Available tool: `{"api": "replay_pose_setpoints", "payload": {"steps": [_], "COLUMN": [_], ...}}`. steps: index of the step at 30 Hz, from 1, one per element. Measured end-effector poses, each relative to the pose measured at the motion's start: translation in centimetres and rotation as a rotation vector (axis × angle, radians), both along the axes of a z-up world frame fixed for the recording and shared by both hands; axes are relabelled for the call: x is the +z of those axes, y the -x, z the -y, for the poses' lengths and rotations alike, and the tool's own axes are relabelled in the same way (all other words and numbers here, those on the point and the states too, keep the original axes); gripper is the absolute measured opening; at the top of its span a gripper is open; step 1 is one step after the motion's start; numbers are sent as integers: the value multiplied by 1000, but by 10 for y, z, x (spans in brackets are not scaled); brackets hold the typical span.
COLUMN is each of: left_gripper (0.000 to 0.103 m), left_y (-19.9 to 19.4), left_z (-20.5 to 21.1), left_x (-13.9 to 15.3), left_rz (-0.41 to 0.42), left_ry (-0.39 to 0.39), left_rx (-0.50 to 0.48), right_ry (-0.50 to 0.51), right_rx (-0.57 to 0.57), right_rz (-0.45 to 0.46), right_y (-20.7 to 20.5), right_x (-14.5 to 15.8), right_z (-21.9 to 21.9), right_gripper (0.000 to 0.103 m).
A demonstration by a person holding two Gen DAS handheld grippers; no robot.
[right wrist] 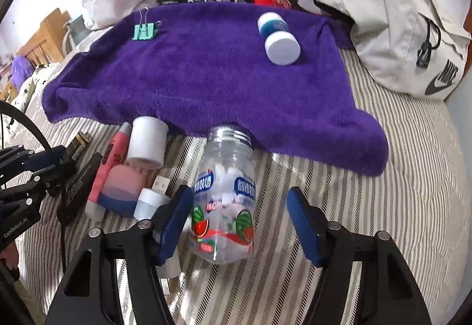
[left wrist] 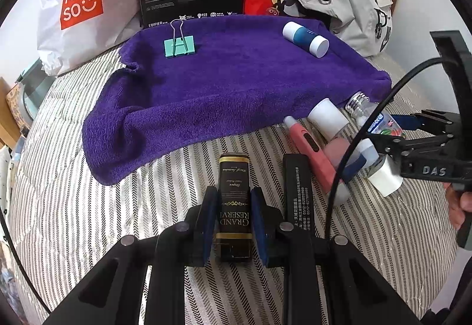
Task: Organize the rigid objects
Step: 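Grasp the Grand Reserve bottle with the left tool while the right grasps the clear bottle, then set the Grand Reserve bottle by the clip while the right sets the clear bottle by the jar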
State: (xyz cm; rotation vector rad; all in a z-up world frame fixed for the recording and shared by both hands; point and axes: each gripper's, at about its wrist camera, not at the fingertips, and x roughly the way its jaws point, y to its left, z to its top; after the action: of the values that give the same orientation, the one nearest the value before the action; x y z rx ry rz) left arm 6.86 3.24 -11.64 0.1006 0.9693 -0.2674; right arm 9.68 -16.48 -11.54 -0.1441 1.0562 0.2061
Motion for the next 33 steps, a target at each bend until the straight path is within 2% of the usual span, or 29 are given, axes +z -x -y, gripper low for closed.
{"api": "replay_pose_setpoints", "payload": {"steps": [2, 3, 8, 12, 20, 30, 33], "left_gripper": [23, 23, 23, 23, 24, 22, 22], "left_y": [1, 2, 3, 7, 8, 12, 16], "left_z": [0, -1, -2, -5, 1, -8, -18], "left_x": [0, 0, -1, 0, -1, 2, 7], "left_rz": [6, 8, 15, 6, 21, 9, 4], "left_ry": [0, 2, 16, -5, -42, -17, 31], "left_rx": [-3, -3, 3, 13, 39, 70, 86], "right_ry": [-10, -17, -25, 13, 19, -64, -80], "right_rx": [27, 38, 53, 26, 26, 38, 44], "right_rz": [15, 16, -19, -50, -10, -27, -14], "right_y": [3, 5, 23, 41, 48, 56, 59], "right_x": [1, 2, 6, 5, 3, 14, 23], "right_z": [0, 1, 20, 41, 43, 57, 59], "right_gripper": [42, 41, 41, 41, 41, 41, 41]}}
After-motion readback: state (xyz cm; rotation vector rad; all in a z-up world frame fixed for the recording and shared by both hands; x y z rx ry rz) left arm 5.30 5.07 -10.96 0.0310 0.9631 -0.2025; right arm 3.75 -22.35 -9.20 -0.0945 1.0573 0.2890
